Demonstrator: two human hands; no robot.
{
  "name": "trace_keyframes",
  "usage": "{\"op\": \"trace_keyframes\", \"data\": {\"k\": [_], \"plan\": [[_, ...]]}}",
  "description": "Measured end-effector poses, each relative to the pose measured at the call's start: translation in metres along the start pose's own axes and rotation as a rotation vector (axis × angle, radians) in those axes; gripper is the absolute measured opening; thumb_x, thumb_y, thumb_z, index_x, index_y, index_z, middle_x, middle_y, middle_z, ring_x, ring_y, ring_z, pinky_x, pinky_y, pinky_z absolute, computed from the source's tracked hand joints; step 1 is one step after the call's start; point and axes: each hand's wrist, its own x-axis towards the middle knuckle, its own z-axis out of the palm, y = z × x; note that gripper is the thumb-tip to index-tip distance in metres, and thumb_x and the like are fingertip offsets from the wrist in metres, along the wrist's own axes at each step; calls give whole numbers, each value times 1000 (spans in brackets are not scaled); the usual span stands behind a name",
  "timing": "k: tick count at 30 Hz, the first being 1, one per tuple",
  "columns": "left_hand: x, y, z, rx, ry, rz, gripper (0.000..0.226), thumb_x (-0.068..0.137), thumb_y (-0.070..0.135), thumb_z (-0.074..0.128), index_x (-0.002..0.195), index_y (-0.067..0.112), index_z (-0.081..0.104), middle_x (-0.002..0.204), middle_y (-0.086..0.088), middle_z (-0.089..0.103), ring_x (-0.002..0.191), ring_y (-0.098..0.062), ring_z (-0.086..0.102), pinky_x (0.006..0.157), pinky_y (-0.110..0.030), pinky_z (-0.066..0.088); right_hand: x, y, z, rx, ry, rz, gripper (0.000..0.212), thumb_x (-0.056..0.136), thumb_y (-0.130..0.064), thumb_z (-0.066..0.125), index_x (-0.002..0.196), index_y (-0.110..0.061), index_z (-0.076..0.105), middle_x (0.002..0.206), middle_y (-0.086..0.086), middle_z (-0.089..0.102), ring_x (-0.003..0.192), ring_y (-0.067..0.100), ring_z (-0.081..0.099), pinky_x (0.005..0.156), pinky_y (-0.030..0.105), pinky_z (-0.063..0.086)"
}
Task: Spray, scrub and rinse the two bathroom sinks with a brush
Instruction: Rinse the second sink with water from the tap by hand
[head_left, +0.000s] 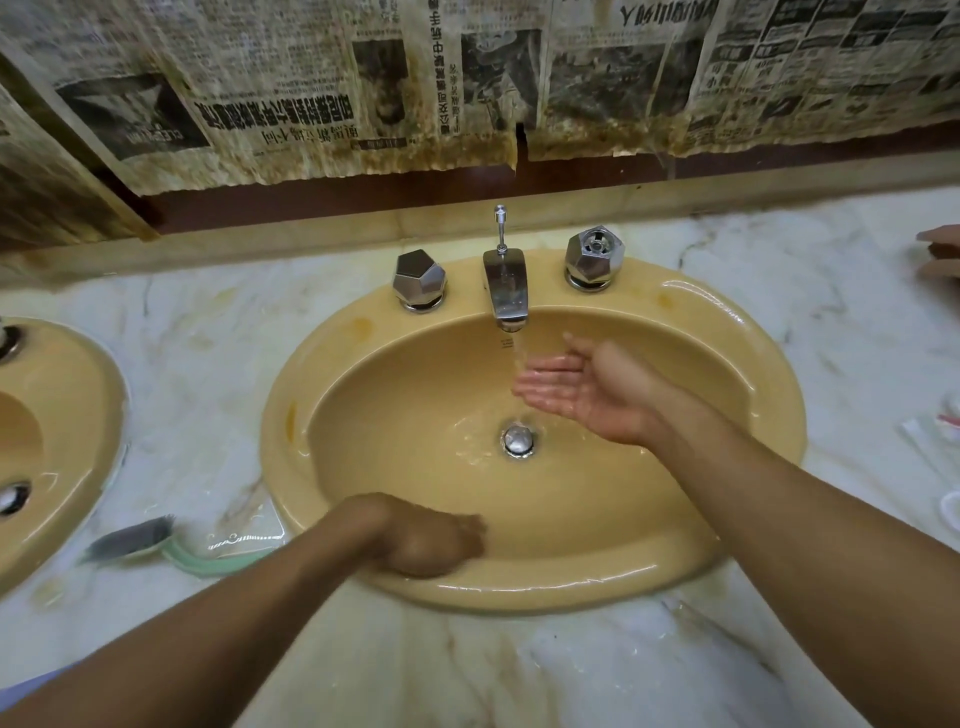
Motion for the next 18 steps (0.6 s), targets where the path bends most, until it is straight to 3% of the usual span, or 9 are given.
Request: {"op": "trace_keyframes", "data": {"k": [3,6,8,10,12,14,16,18], "plan": [[2,-44,-2,265,139,-206,58,112,35,15,165,15,8,172,-1,-8,158,-13,-8,127,-49,-1,21,1,7,337,-46,19,48,109,-33,40,115,9,63,116,31,70,104,40,72,87,48,60],[25,-54,-5,358,172,-234,66,108,44,11,163,16,-10,169,1,-22,156,-12,-18,126,-46,-13,21,0,21,383,-63,19,38,109,-27,41,105,4,63,112,27,72,93,37,76,84,42,62],[46,-43,0,324,236,-252,69,106,46,13,162,16,-15,166,1,-29,154,-14,-24,124,-51,-17,5,-1,31,233,-140,61,37,108,-23,41,105,5,66,104,25,74,89,34,76,83,38,62],[62,-21,3,222,262,-231,70,107,48,15,162,16,-15,167,-1,-29,154,-17,-24,123,-53,-17,-21,0,35,-76,-234,130,43,108,-22,40,107,12,67,100,28,73,89,36,75,82,39,63],[63,17,0,46,217,-76,65,109,43,18,164,17,-2,172,-4,-11,158,-22,-11,125,-53,-4,-51,3,31,-530,-224,153,44,108,-19,41,102,16,67,97,28,74,87,37,75,83,40,63],[54,55,-6,-132,150,122,53,110,32,20,161,14,20,169,-9,18,158,-29,10,124,-45,13,-74,5,15,-912,-107,101,41,107,-18,46,100,14,70,93,23,76,87,35,76,87,41,62],[42,74,-10,-206,77,236,53,113,30,17,163,13,14,171,-2,13,158,-20,8,122,-30,9,-84,3,-7,-1030,22,67,40,107,-22,49,98,9,73,89,19,77,89,33,77,90,43,61],[26,66,-9,-230,23,254,55,114,36,18,165,20,7,171,10,6,156,-8,8,116,-19,6,-82,0,-28,-914,123,52,41,107,-26,50,101,9,72,91,20,77,91,33,76,94,47,59]]}}
